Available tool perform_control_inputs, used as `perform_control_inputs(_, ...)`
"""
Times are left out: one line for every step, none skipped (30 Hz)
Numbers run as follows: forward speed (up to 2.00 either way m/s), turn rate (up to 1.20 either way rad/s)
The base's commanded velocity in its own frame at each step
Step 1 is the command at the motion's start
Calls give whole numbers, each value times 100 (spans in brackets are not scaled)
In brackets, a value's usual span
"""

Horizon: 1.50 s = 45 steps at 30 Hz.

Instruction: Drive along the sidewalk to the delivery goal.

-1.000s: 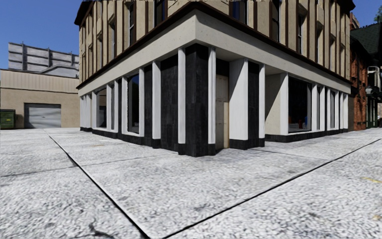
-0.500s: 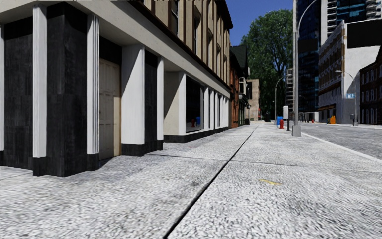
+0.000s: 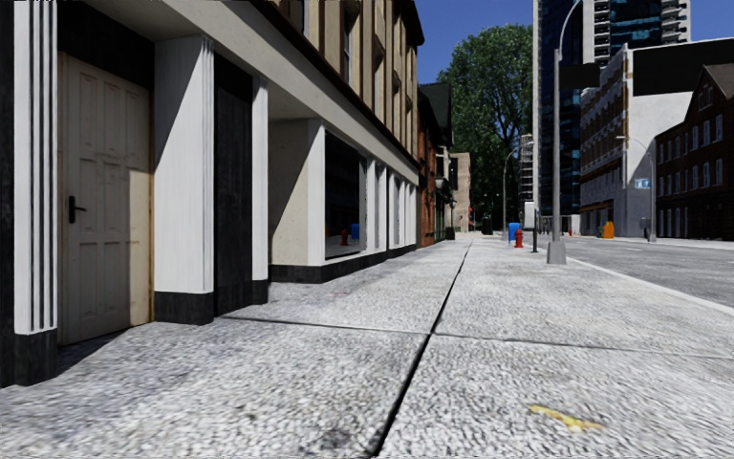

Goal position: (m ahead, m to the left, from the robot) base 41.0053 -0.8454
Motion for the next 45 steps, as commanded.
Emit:
perform_control_inputs(189, 0)
perform_control_inputs(189, 0)
perform_control_inputs(189, 0)
perform_control_inputs(189, -43)
perform_control_inputs(189, -75)
perform_control_inputs(189, -96)
perform_control_inputs(189, -107)
perform_control_inputs(189, -111)
perform_control_inputs(189, -111)
perform_control_inputs(189, -111)
perform_control_inputs(189, -107)
perform_control_inputs(189, -29)
perform_control_inputs(189, -7)
perform_control_inputs(189, -1)
perform_control_inputs(189, 0)
perform_control_inputs(189, 0)
perform_control_inputs(189, 0)
perform_control_inputs(189, 0)
perform_control_inputs(189, 0)
perform_control_inputs(189, 0)
perform_control_inputs(189, 0)
perform_control_inputs(189, 0)
perform_control_inputs(189, 0)
perform_control_inputs(189, 0)
perform_control_inputs(189, 0)
perform_control_inputs(189, 0)
perform_control_inputs(189, 0)
perform_control_inputs(189, 0)
perform_control_inputs(189, 0)
perform_control_inputs(189, 0)
perform_control_inputs(189, 0)
perform_control_inputs(189, 0)
perform_control_inputs(189, 0)
perform_control_inputs(189, 0)
perform_control_inputs(189, 0)
perform_control_inputs(189, 0)
perform_control_inputs(189, 0)
perform_control_inputs(189, -41)
perform_control_inputs(189, -41)
perform_control_inputs(189, -68)
perform_control_inputs(189, -68)
perform_control_inputs(189, -71)
perform_control_inputs(189, -69)
perform_control_inputs(189, -23)
perform_control_inputs(189, -4)
